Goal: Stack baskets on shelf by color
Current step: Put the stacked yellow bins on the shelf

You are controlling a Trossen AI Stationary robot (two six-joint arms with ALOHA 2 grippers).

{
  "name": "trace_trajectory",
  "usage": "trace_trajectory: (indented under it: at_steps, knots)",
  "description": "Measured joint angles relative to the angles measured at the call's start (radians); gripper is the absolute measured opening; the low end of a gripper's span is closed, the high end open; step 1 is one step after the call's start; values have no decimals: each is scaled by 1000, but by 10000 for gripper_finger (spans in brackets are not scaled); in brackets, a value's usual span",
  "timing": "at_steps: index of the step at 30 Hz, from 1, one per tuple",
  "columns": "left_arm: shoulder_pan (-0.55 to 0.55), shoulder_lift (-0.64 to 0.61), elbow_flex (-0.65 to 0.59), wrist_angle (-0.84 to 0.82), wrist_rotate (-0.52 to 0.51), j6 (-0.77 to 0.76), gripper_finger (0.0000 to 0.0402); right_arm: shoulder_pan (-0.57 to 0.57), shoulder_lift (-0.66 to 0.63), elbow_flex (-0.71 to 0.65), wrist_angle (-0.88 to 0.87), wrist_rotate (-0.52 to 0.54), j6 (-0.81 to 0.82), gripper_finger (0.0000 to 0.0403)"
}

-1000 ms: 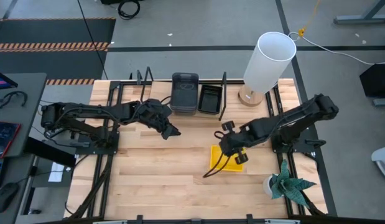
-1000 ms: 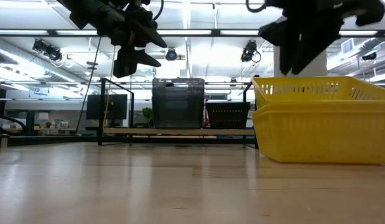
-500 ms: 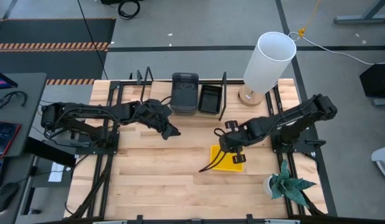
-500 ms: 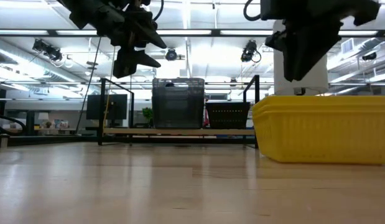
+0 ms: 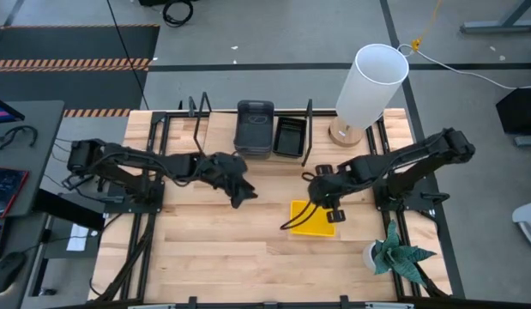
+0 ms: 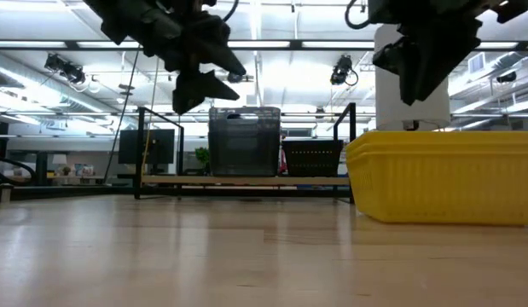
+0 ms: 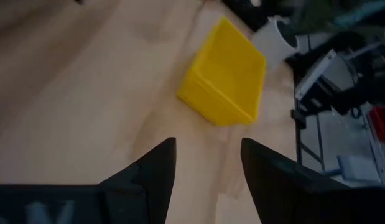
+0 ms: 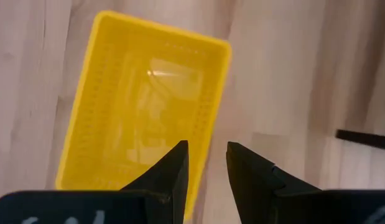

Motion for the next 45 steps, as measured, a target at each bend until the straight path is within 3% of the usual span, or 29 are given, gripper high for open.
trace_trajectory:
  at_steps: [5, 11, 19, 26, 36, 40, 45]
  knots:
    - [-44, 62, 2, 68, 29, -2, 188, -29, -113, -36, 11, 38, 14, 115]
    - [-84, 160, 122, -9, 36, 65, 188, -40, -232, -33, 105, 144, 33, 115]
    - [-121, 326, 406, -235, 34, 434, 188, -38, -334, -32, 186, 254, -6, 114]
    - [-121, 458, 612, -336, 10, 627, 188, -4, -403, -42, 210, 351, 19, 114]
    - [-127, 636, 864, -562, -62, 895, 188, 90, -542, -245, 362, 389, 97, 114]
    - [-145, 694, 935, -621, -135, 1058, 188, 122, -607, -312, 406, 419, 124, 114]
    - [-178, 706, 929, -608, -210, 1385, 188, 155, -674, -372, 445, 435, 133, 114]
